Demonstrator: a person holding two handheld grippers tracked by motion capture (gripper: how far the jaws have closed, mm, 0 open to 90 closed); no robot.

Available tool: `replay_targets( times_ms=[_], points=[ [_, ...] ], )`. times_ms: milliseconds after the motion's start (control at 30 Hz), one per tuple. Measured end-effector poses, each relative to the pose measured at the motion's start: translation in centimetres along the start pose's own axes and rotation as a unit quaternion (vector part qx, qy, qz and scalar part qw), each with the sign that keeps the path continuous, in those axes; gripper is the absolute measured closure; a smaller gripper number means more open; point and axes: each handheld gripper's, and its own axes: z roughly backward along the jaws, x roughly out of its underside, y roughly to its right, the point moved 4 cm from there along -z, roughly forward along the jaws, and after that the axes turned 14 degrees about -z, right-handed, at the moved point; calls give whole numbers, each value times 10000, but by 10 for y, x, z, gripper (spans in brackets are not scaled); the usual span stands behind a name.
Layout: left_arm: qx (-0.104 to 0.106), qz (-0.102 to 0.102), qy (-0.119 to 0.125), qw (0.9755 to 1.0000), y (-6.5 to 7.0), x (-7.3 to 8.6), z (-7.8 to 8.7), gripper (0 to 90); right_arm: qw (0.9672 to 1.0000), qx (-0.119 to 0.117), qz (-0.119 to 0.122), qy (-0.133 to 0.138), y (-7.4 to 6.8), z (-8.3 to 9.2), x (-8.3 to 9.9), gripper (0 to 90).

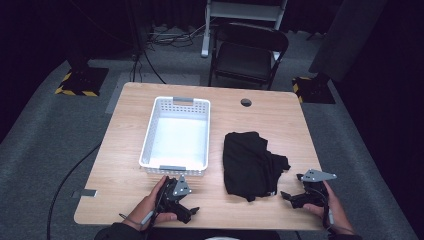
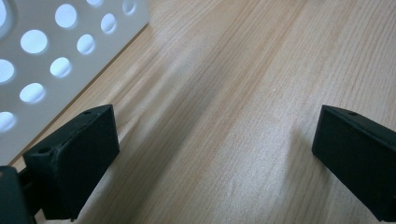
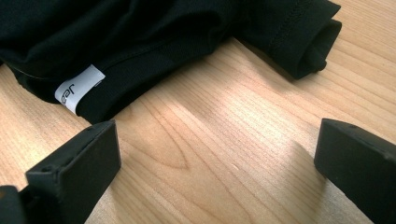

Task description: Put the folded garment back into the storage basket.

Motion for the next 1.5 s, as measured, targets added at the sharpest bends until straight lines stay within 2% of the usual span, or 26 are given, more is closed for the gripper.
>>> replay_targets(
  times_ms=[167,333,667,900,1233,1500],
  points=[
    [-40,49,-38,10000,1,-1,0,3,10000,4,3,1,0,0,0,5],
    [-1,14,-76,10000,0,-2,0,3,10000,-59,68,-10,0,0,0,5],
    [93,-78,-21,9999,0,-1,0,0,10000,-20,24,4,0,-1,-1,4],
    [68,-30,-62,10000,2,-4,-2,0,10000,19,-15,15,0,-1,-1,4],
    [97,-26,-100,9999,12,-13,-7,4,10000,-7,21,-3,1,-1,-1,5],
    [176,-208,-3,9996,26,-30,-11,23,10000,60,-32,-56,0,0,-2,3]
  ],
)
